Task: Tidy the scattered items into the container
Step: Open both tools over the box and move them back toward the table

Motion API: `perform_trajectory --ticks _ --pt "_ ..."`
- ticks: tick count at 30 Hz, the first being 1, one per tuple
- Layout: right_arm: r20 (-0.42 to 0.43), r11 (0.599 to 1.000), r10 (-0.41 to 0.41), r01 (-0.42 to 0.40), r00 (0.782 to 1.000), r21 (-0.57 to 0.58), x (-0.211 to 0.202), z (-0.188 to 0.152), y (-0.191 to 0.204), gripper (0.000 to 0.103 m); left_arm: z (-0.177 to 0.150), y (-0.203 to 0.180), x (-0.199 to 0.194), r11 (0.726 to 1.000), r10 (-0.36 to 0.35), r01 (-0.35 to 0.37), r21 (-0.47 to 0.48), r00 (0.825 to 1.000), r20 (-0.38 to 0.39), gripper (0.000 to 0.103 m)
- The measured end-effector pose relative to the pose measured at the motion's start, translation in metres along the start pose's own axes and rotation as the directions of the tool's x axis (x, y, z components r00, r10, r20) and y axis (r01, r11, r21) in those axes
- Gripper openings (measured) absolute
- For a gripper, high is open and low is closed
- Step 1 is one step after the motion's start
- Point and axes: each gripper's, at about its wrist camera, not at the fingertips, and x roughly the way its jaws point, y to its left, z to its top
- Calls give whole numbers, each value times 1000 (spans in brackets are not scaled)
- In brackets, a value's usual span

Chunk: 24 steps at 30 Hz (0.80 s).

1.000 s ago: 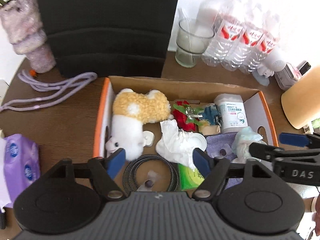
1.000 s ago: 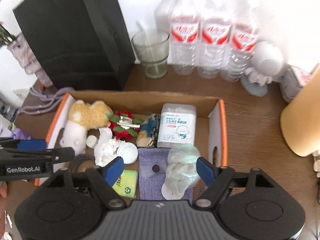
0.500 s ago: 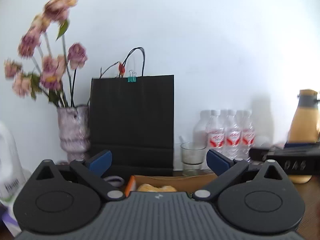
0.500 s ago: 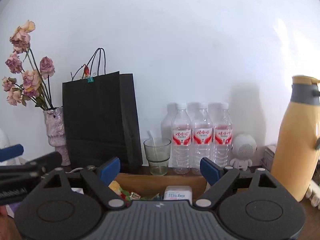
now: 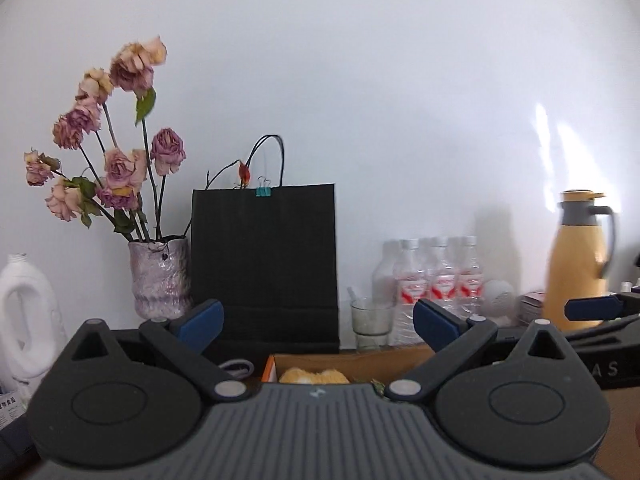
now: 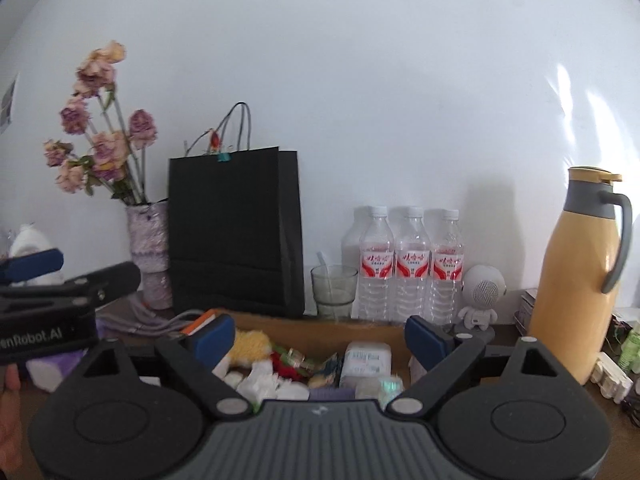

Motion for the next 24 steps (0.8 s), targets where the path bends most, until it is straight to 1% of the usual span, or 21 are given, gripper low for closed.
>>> perform_trajectory --ticks 4,6,8,9,11,13,16,18,21,24 --pt "-30 1000 12 -12 999 2 -49 -29 2 93 -28 4 -39 1000 15 -16 0 995 -98 103" --pt "-25 1000 25 -26 999 -13 -75 -46 7 93 -48 9 -63 1000 23 -24 -9 994 -109 103" --pt "5 998 45 -45 999 -43 -102 -63 11 94 -65 12 -87 999 37 -37 3 993 -109 103" --pt "9 997 45 -45 999 -61 -113 -70 13 94 -73 14 -96 999 45 -44 7 991 -123 103" --pt "2 995 49 -48 999 -85 -133 -86 15 94 -89 18 -113 999 39 -39 4 985 -166 103" --pt "-26 994 58 -60 998 -92 -144 -98 15 95 -102 21 -129 999 38 -40 -4 979 -199 103" --pt "-85 993 65 -73 994 -97 -158 -118 14 95 -112 22 -152 999 40 -43 -10 977 -209 103" --pt "-114 994 60 -71 992 -88 -167 -129 14 95 -114 21 -162 999 24 -30 -26 975 -219 103" --pt "-149 995 52 -64 987 -80 -174 -145 17 95 -120 16 -168 999 -19 10 -37 967 -252 103" --pt "-181 996 36 -50 983 -74 -170 -155 21 95 -126 8 -160 999 -45 39 -27 960 -277 103"
